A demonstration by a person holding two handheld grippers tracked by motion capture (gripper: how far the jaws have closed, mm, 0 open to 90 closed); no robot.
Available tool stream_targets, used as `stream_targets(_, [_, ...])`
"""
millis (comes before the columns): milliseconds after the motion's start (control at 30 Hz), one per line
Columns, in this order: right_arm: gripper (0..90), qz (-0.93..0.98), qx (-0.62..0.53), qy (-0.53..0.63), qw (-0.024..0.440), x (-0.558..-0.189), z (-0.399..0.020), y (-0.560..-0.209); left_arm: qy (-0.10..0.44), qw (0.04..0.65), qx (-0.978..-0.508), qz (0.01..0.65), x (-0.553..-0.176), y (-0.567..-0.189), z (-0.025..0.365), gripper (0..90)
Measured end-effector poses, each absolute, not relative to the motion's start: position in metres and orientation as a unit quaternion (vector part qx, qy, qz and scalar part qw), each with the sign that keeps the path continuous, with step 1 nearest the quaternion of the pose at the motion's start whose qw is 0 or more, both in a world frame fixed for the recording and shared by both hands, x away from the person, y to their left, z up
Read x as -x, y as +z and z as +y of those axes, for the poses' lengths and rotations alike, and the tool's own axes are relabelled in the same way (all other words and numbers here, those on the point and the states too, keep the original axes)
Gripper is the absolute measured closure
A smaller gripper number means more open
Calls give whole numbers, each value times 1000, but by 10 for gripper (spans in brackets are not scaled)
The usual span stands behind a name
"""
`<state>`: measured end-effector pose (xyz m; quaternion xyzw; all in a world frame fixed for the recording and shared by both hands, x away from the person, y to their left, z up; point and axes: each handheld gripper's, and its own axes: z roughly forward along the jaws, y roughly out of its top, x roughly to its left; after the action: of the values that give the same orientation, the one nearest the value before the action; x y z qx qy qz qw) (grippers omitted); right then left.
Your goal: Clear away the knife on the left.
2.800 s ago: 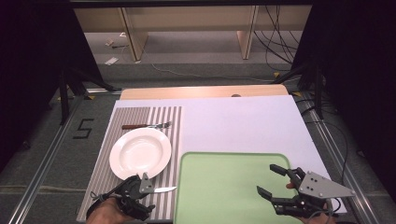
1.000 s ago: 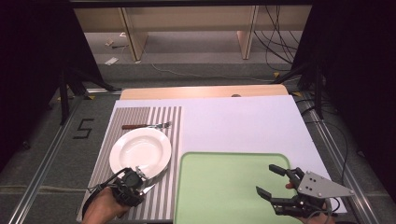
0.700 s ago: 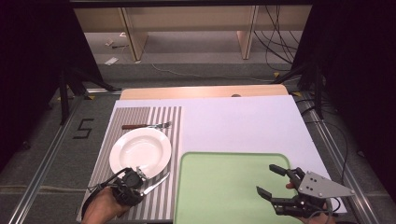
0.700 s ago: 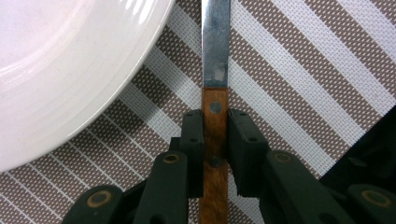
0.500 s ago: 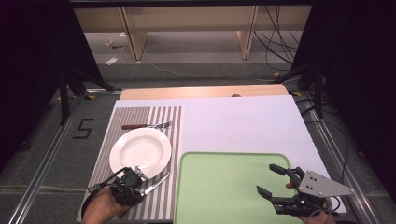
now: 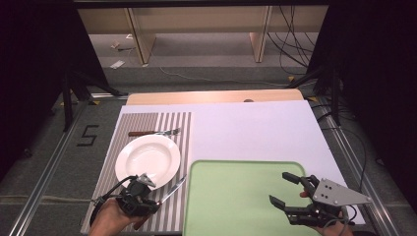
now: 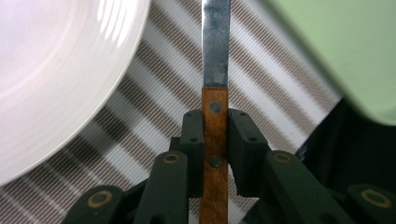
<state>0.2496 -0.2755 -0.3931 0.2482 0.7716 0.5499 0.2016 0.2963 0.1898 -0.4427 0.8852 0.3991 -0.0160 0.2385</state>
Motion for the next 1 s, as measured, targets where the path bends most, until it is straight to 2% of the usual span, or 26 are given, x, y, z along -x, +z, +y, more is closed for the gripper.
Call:
stream_targets(233, [258,776,-241,546,204,-248,-272,-392,-25,317,-869,379,-289,-431,180,769])
stream_targets(467, [258,775,-244,547,203,-249,-272,-392,-39,351,-862,364,-286,-426,167,769])
stream_targets(1000, [258,776,-243,547,200,-250,-271,-392,-77,352,-865,349,-292,-427,137,769])
